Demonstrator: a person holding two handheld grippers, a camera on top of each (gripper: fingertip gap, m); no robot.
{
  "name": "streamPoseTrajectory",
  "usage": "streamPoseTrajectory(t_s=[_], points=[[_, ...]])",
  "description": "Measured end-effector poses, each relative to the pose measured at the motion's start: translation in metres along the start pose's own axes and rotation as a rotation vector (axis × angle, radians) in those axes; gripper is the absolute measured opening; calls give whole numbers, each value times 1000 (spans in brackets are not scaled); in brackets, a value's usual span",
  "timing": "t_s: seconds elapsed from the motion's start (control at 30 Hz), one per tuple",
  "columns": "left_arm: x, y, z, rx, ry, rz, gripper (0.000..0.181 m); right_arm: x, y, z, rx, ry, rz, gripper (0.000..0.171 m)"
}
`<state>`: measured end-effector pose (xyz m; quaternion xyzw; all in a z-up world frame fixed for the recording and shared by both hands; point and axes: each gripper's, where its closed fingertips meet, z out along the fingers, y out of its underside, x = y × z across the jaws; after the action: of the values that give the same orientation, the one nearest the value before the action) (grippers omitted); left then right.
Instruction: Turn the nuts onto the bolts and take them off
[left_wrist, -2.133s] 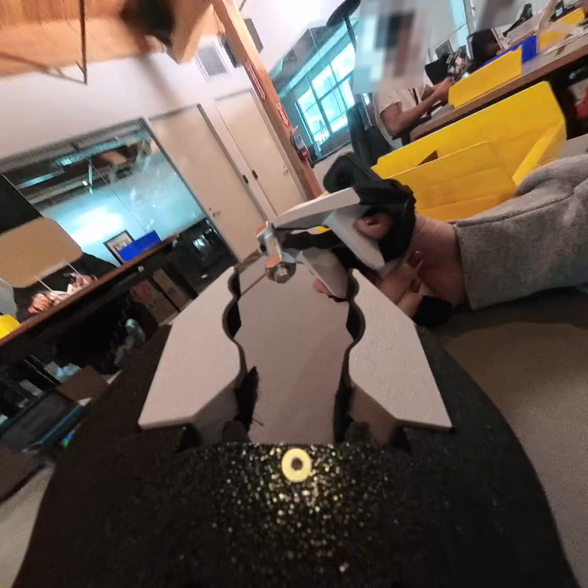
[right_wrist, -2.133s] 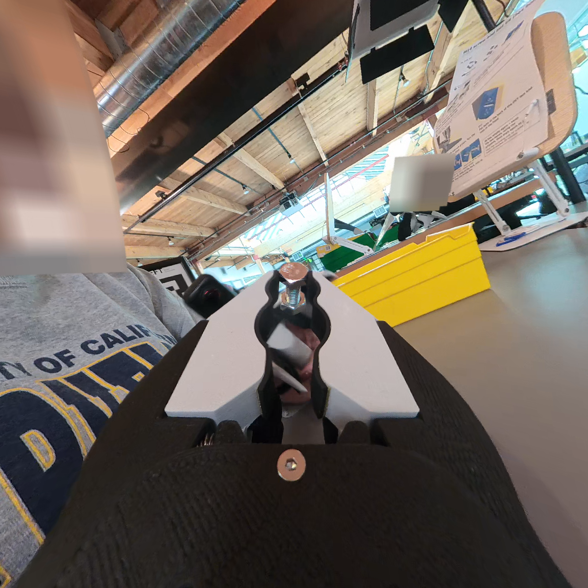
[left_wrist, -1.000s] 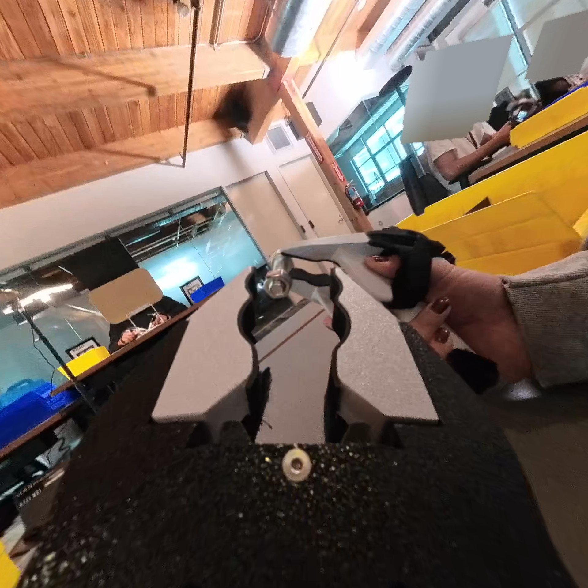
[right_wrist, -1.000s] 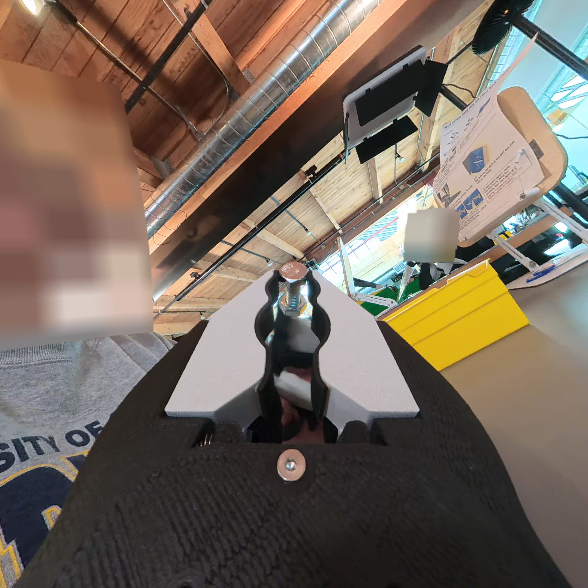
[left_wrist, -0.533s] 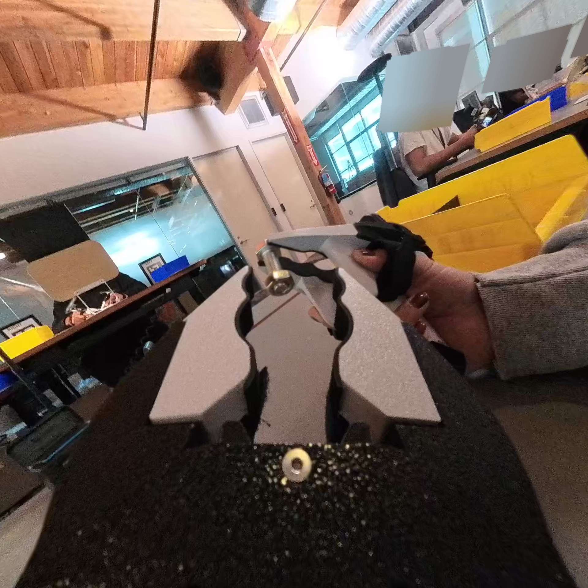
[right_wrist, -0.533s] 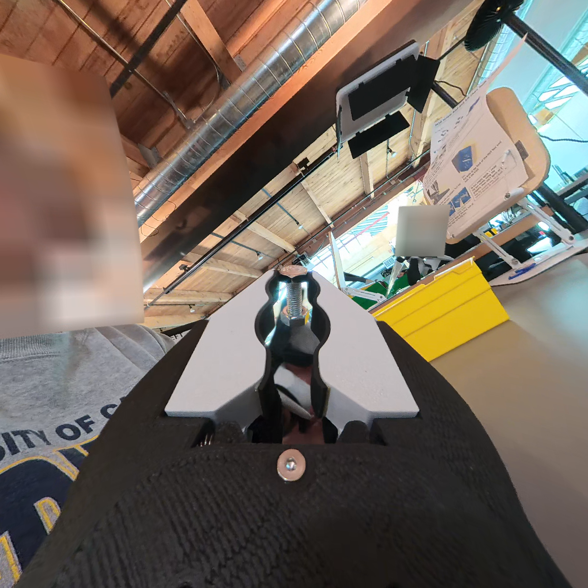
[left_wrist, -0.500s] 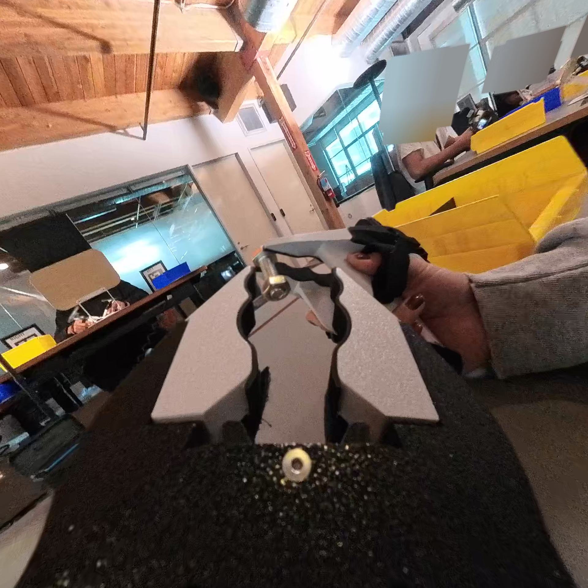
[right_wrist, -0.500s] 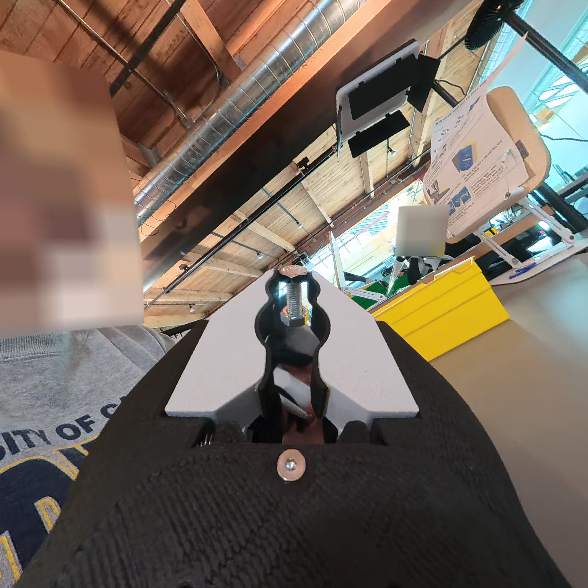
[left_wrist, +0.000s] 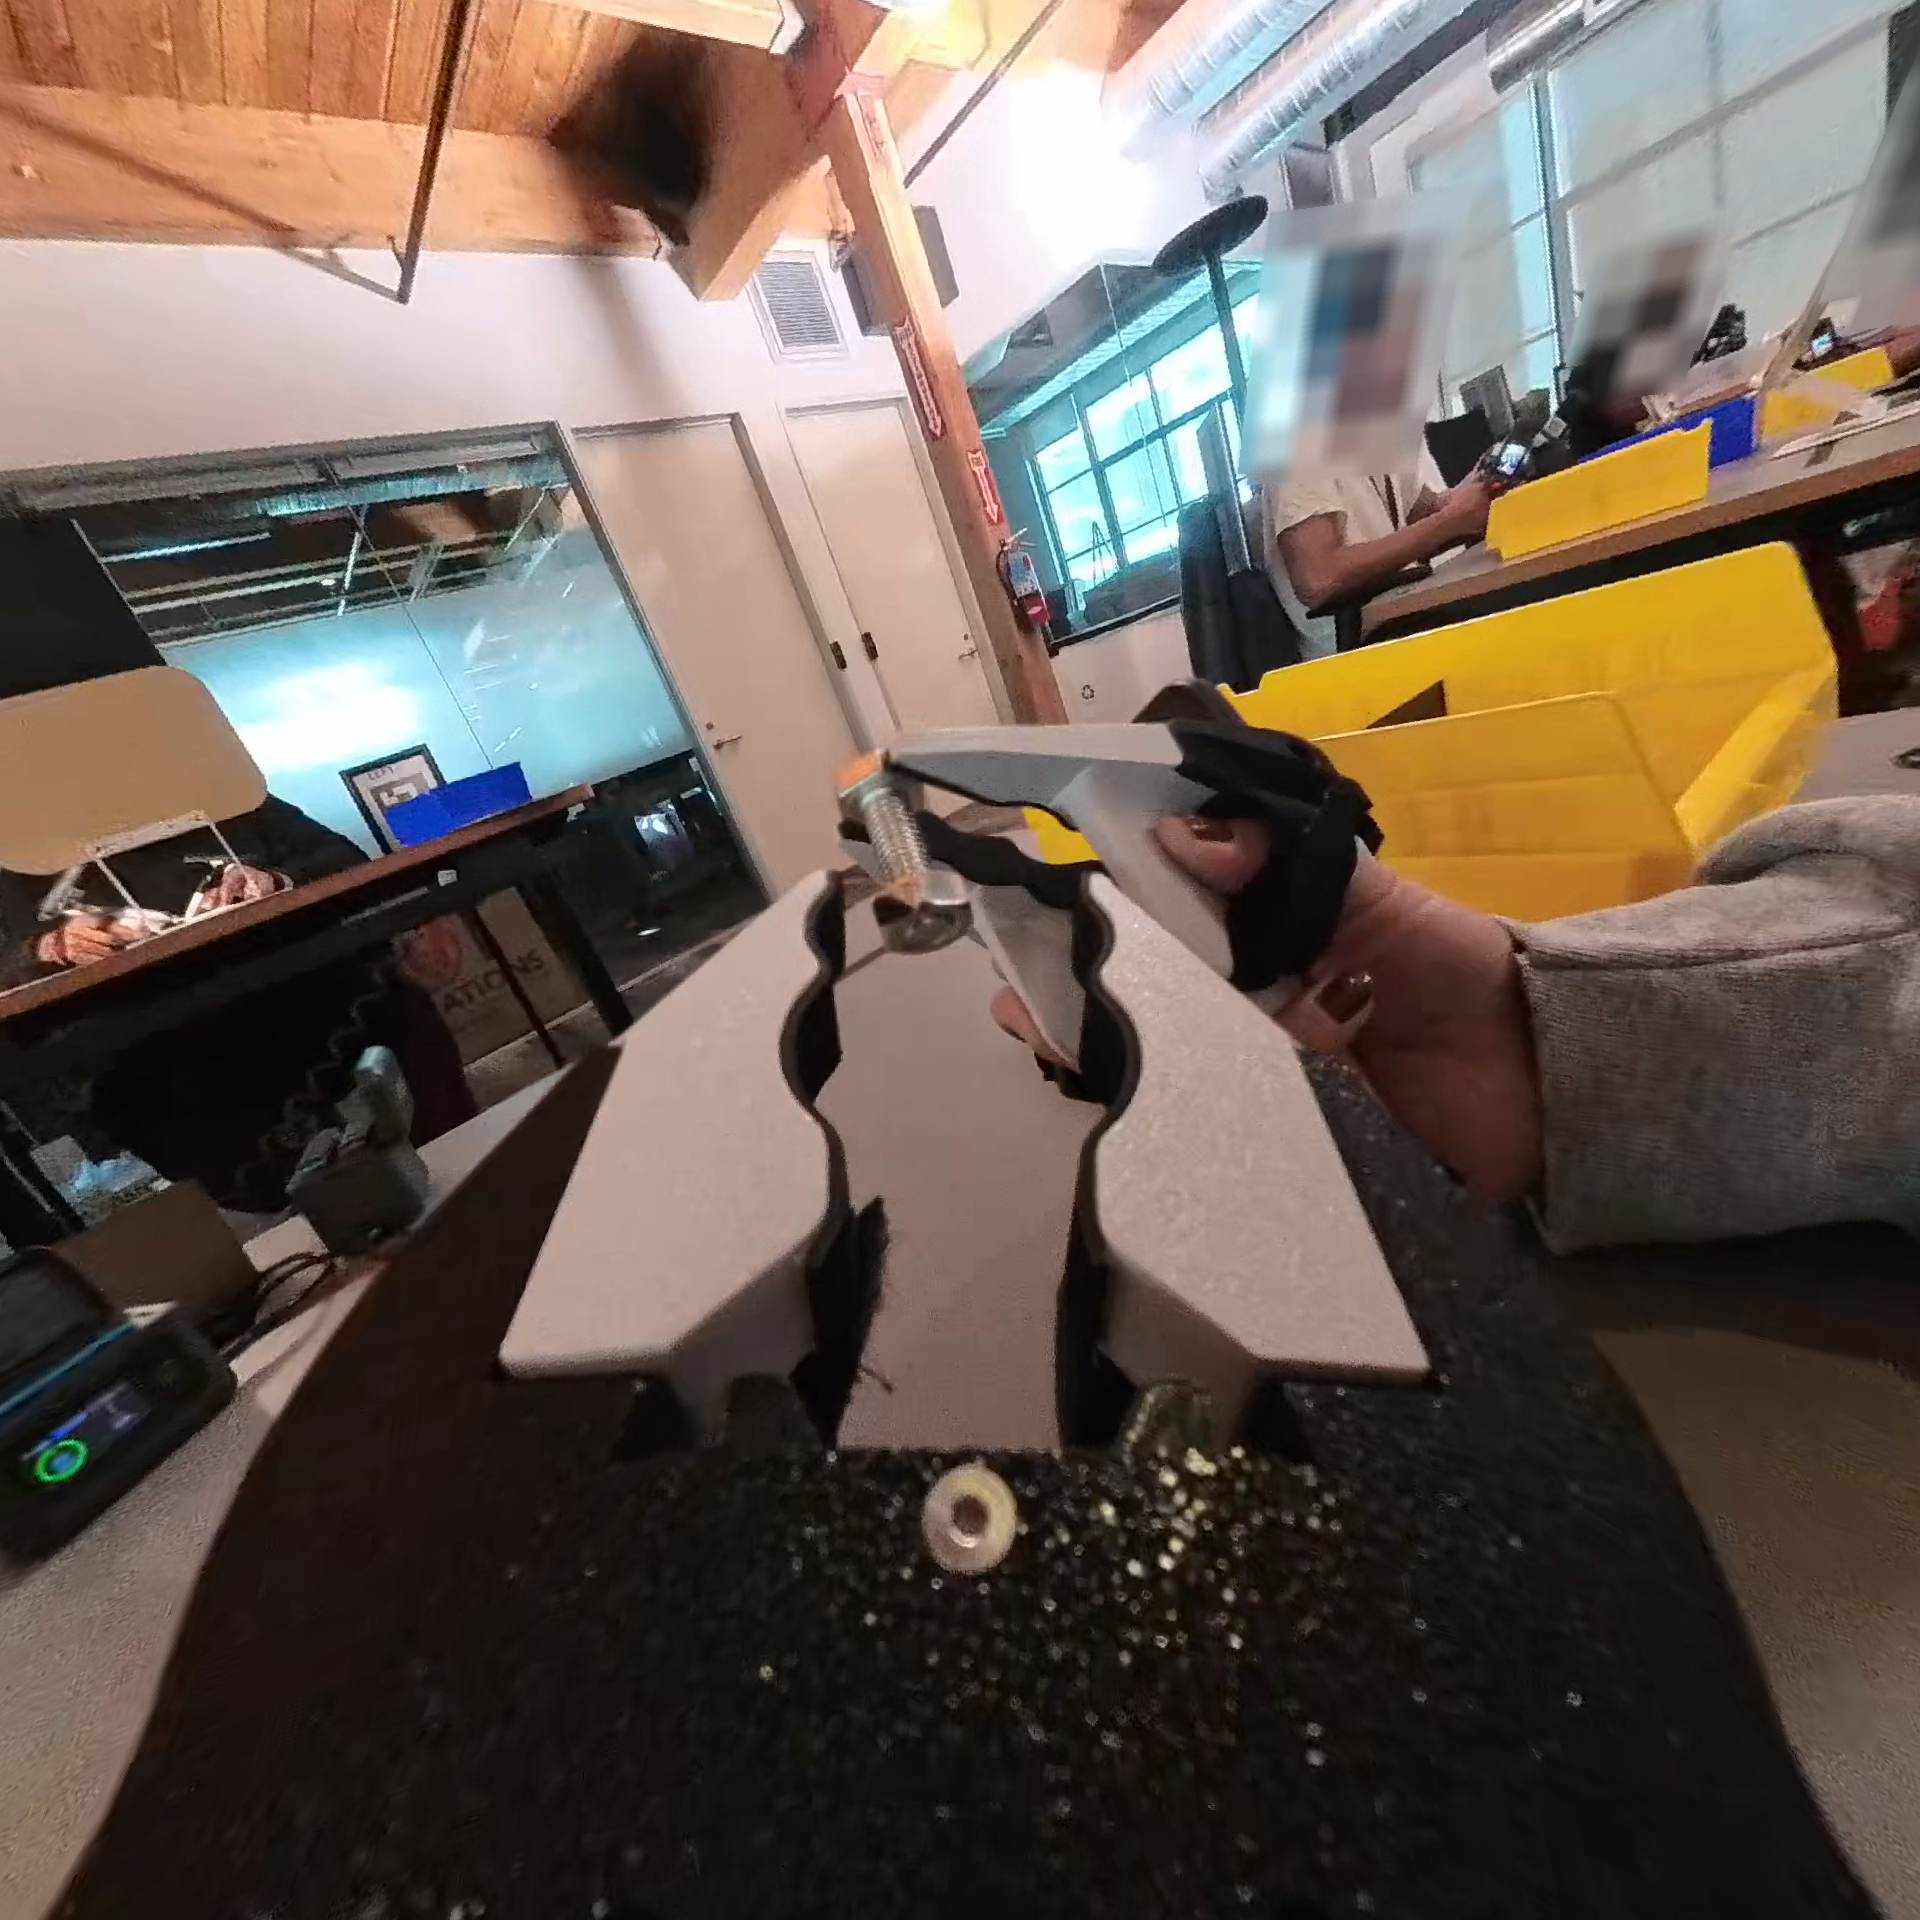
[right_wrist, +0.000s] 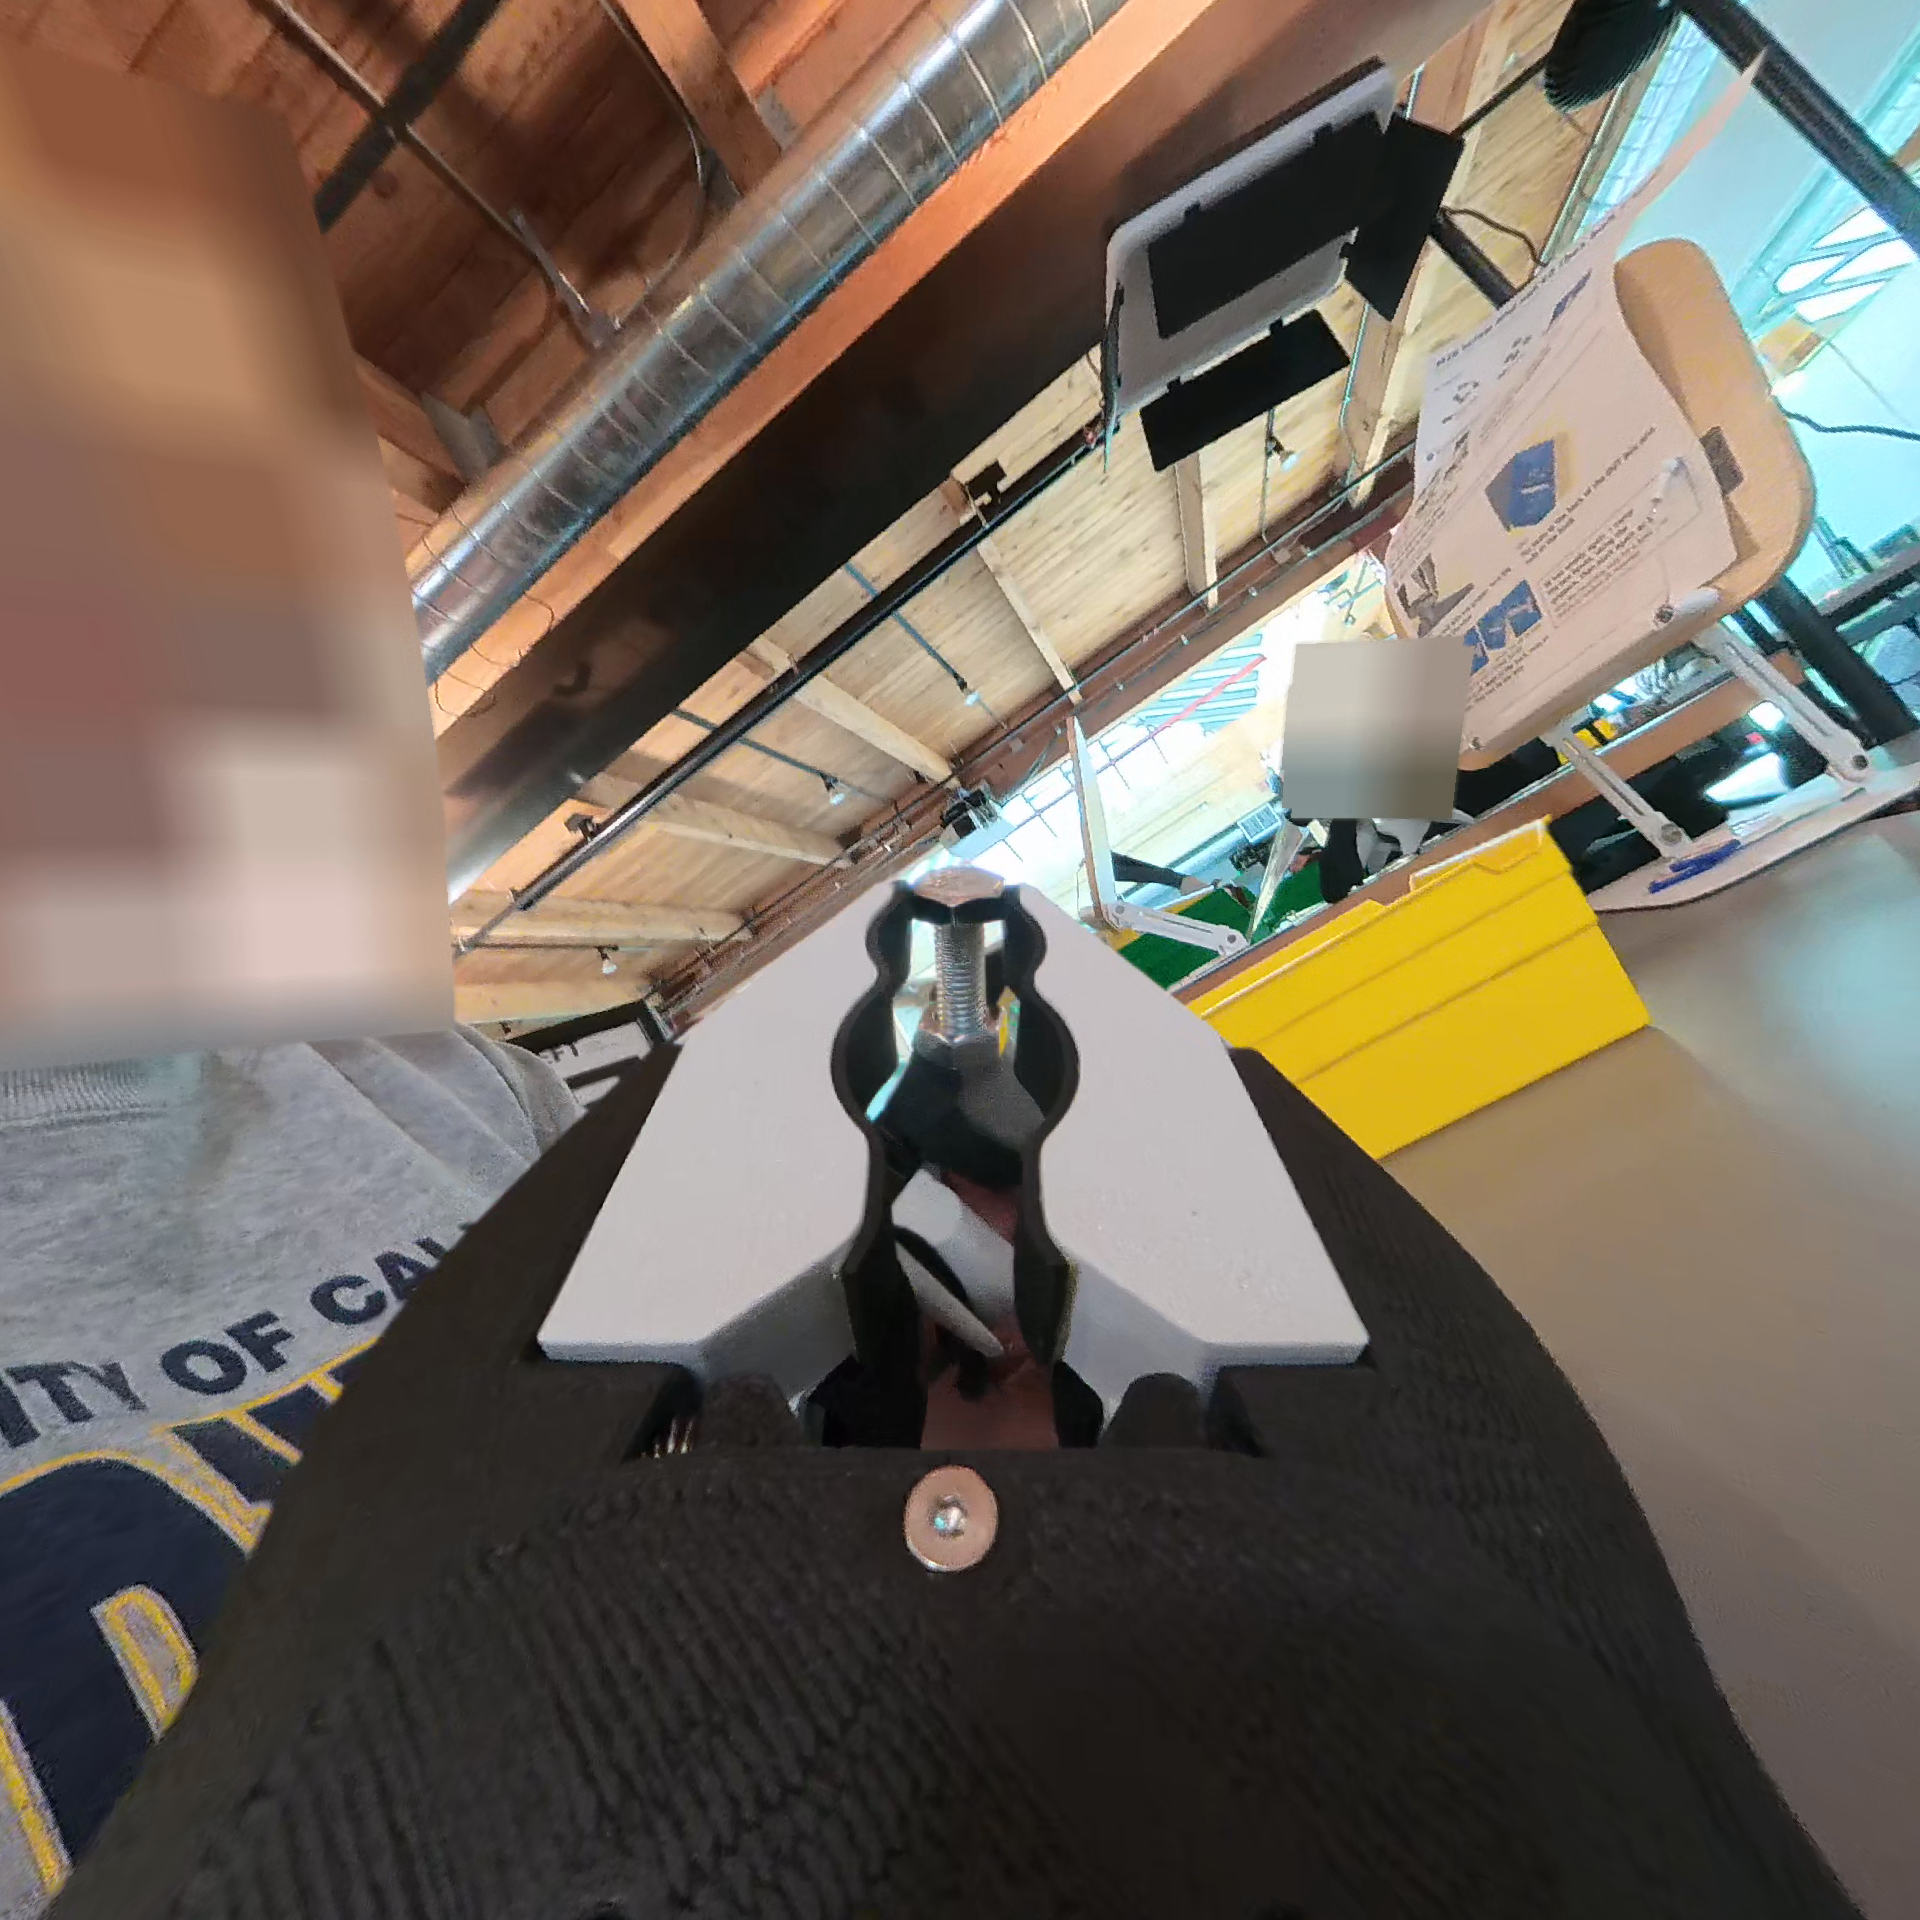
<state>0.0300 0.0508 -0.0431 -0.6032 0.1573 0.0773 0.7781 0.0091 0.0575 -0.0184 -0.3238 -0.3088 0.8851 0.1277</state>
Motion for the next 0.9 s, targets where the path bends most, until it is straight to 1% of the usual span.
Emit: streamPoseTrajectory(t_s=[0.1, 0.2, 0.23, 0.3, 0.43, 0.53, 0.63, 0.67, 0.7, 0.73, 0.8, 0.9], points=[[-8, 0, -2, 9, -6, -82, 38, 0, 3, 1, -18, 3, -12, 15], [-9, 3, -1, -1, 23, -153, 34, 0, 4, 1, -26, 3, -17, 15], [-7, 4, -1, -6, 44, -174, 30, -1, 4, 1, -28, 1, -18, 15], [-4, 3, -1, 5, 88, -220, 16, -1, 5, 2, -31, -3, -20, 15], [-5, 5, 0, -10, 135, -264, 16, 1, 4, 1, -47, 11, -37, 15], [-7, 10, -1, -70, 160, -164, 16, 5, 7, -2, -116, 50, -66, 15], [-12, 21, -7, -150, 166, 29, 16, 16, 17, -7, -240, 147, -115, 16], [-14, 24, -10, -175, 164, 94, 16, 19, 21, -9, -277, 173, -108, 21], [-15, 28, -12, -195, 176, 151, 16, 21, 24, -11, -302, 180, -79, 26], [-15, 31, -13, -209, 187, 188, 16, 21, 25, -12, -316, 176, -40, 27], [-12, 35, -17, -219, 227, 216, 16, 22, 29, -14, -345, 171, 21, 23], [-10, 41, -22, -242, 272, 280, 17, 26, 39, -19, -417, 190, 64, 24]])
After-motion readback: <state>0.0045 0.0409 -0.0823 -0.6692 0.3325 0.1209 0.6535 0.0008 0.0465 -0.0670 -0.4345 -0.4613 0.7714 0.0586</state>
